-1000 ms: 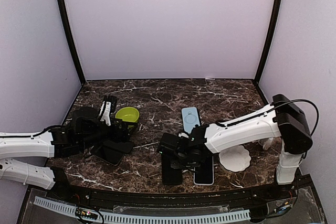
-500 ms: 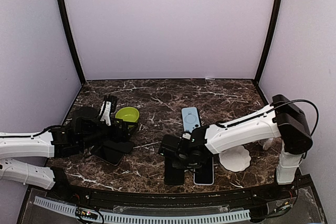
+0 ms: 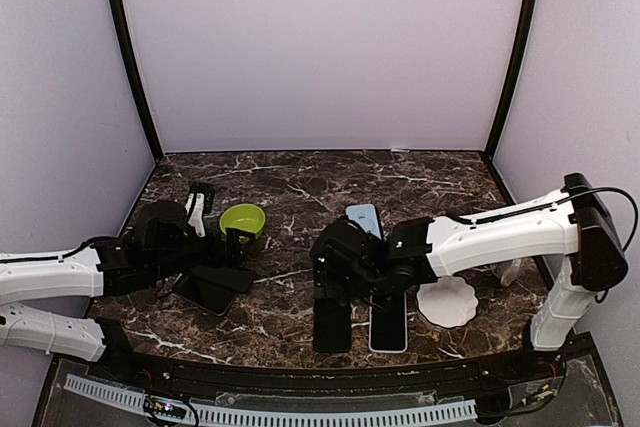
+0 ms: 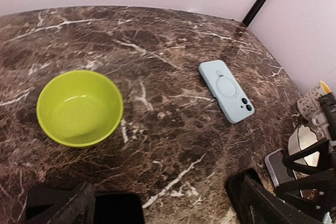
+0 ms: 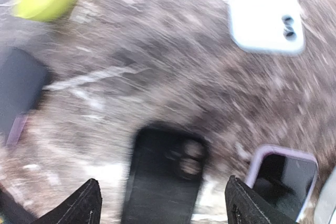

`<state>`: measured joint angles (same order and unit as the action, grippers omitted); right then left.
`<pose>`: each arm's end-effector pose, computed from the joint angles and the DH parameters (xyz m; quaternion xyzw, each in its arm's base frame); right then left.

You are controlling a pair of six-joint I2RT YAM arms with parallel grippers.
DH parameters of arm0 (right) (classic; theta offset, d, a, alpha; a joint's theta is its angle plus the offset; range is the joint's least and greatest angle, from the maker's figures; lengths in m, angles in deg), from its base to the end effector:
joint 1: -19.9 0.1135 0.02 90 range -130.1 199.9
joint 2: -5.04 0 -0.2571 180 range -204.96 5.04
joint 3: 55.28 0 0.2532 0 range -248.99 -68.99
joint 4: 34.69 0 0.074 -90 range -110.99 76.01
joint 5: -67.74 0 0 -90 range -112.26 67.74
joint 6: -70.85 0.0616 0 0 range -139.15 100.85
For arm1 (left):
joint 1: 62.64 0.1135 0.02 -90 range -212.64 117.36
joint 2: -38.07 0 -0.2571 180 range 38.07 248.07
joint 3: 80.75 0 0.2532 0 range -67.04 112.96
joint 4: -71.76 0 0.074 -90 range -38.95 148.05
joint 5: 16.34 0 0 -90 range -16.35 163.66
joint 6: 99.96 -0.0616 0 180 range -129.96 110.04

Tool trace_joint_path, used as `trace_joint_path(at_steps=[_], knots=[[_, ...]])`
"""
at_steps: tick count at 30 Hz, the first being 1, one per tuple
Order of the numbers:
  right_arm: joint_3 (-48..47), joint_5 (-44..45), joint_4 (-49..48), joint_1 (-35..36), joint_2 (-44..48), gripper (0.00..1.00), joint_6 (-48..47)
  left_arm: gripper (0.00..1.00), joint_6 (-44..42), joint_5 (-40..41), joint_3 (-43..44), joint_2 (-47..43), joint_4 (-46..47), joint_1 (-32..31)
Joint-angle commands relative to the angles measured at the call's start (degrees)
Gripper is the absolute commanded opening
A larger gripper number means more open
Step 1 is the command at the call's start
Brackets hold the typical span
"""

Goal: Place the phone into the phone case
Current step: Place the phone case at the center of the board, then move the phone to the center of the board.

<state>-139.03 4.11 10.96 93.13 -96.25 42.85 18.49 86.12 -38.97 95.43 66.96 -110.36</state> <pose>0.1330 0.3464 0.1740 -0.0400 0.9477 0.1242 0.2911 0.1787 -0.1767 0.2153 0.0755 0.8151 -0.2799 0.5016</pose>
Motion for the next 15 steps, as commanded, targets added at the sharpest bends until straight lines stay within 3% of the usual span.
trace_joint_path(at_steps=[1, 4, 8, 15], knots=[[3.24, -10.28, -18.12, -4.04, 4.95, 0.82, -16.24, 0.99, 4.95, -2.21, 2.77, -0.36, -7.80, 6.82], [4.44, -17.51, -27.25, -7.72, 5.20, 0.78, -16.10, 0.96, 5.75, -3.93, 2.28, -0.69, -10.18, 12.45], [-0.44, -23.02, -32.87, -10.01, -0.90, 0.70, -13.19, 0.81, 6.15, -6.94, 1.87, 0.90, -11.67, 22.69], [-10.19, -33.37, -37.79, -10.06, -16.15, 0.59, -7.54, 0.56, 5.78, -9.16, 1.50, 9.59, -9.84, 28.86]])
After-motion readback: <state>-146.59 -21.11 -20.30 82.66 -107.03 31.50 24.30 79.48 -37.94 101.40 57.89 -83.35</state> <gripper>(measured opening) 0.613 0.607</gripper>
